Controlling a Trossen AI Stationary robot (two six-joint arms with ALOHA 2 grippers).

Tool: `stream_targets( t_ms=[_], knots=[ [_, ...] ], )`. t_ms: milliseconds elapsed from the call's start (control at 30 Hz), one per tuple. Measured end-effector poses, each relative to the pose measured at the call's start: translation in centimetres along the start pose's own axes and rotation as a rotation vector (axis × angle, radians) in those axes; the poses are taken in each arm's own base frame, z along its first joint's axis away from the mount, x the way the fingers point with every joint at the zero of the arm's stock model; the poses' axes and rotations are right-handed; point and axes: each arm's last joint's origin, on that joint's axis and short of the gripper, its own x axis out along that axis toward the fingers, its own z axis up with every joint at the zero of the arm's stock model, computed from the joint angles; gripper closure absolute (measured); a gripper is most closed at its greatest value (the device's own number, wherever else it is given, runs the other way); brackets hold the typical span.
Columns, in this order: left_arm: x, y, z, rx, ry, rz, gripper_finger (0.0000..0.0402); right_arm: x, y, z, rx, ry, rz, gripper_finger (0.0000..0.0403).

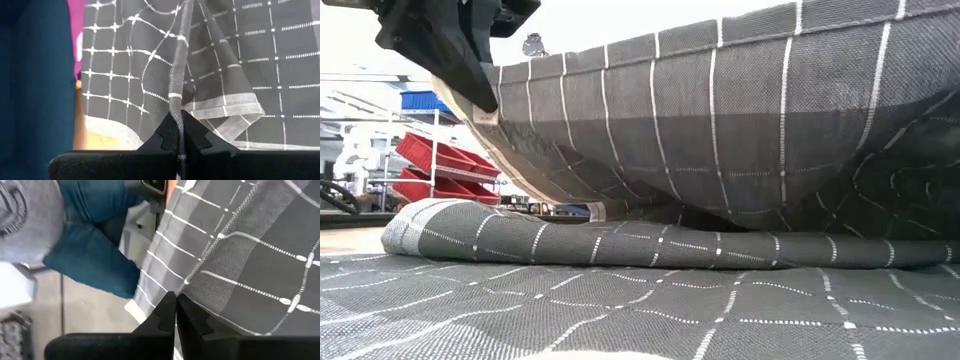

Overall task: Fold towel
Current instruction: Fold the gray towel

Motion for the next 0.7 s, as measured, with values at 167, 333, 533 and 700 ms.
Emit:
stream_targets(
  t_ms=[167, 333, 533, 700],
  knots=[
    [1.8, -0.8, 0.0, 0.022, 0.054, -0.020, 0.0401, 0.3, 0.7, -0.1, 0.076, -0.017, 0.023, 0.0403],
    [4.0, -1.8, -0.1, 0.069, 0.116, -0.033, 0.0401, 0.5, 0.7, -0.8, 0.150, 0.012, -0.031, 0.0403],
    [4.2, -2.1, -0.3, 0.083, 0.132, -0.027, 0.0401, 0.9, 1.6, -1.5, 0.155, 0.045, -0.002, 0.0402],
    [3.7, -3.2, -0.1, 0.104, 0.109, -0.038, 0.0401, 1.1, 2.2, -1.7, 0.136, 0.042, 0.026, 0.0402]
  ],
)
